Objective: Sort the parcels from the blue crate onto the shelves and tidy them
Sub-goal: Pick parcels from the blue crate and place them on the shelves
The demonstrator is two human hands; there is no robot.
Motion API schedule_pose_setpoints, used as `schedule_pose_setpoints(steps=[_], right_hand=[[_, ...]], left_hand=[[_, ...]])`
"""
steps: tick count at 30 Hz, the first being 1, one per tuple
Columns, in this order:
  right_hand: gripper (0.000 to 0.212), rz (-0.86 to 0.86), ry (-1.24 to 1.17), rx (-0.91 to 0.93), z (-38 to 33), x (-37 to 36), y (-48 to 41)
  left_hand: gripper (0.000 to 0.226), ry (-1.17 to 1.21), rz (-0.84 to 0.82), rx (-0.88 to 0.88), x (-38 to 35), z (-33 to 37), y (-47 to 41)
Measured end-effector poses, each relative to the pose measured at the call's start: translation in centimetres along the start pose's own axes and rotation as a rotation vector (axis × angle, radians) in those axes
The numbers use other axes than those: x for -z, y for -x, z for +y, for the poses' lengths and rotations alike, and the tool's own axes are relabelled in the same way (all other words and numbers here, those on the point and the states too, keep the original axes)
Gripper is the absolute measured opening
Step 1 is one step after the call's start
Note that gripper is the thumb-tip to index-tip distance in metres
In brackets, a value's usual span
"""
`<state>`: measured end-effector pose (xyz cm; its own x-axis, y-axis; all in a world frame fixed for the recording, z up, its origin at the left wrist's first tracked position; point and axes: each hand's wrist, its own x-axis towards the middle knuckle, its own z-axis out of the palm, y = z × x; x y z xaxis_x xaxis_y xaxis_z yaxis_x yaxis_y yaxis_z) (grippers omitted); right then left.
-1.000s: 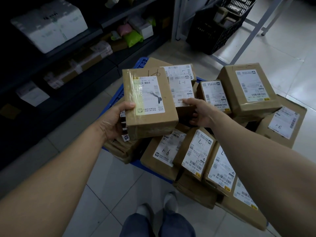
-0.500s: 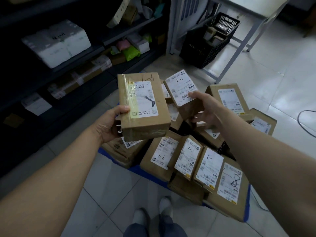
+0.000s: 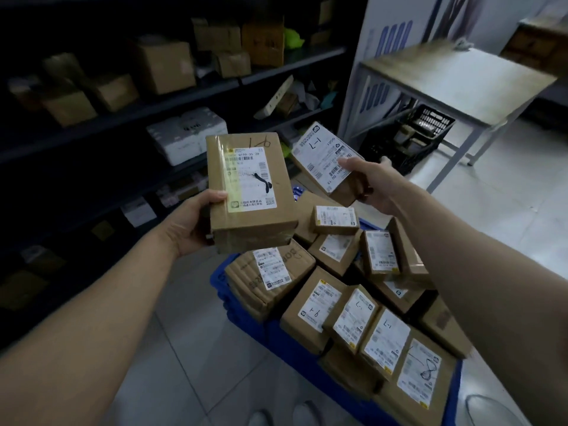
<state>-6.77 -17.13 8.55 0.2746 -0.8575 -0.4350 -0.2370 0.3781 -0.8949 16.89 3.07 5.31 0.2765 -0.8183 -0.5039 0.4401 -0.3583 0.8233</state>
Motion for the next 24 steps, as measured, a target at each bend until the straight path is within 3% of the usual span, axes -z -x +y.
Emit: schedule_pose_setpoints(steps=[7,12,18,21,24], right_hand=[[0.104,-0.142,0.127,0.060,-3.7,-5.5,2.0],[0.080,-0.373,0.238,0.022,-4.1,-9.3,3.1],[0.069,-0.629,0.426,0.075,-3.1,-15.3,7.3],[0.080,-0.807,0.441,0.075,-2.4,-18.8,10.4],[0.103,-0.970,0.475,0.084,-1.9,-22.5,14.3]], left_hand=[[0.025,0.106,0.170,-0.130,1.9,0.9,7.5],[0.038,0.180,0.337,-0.167,3.3,-1.3,13.4],[0.038,0.294,0.610,-0.247,4.5,-5.5,21.8],[0.050,0.342,0.737,-0.281,5.4,-7.6,27.2],[0.050,0.392,0.837,-0.344,6.2,-9.9,32.9]])
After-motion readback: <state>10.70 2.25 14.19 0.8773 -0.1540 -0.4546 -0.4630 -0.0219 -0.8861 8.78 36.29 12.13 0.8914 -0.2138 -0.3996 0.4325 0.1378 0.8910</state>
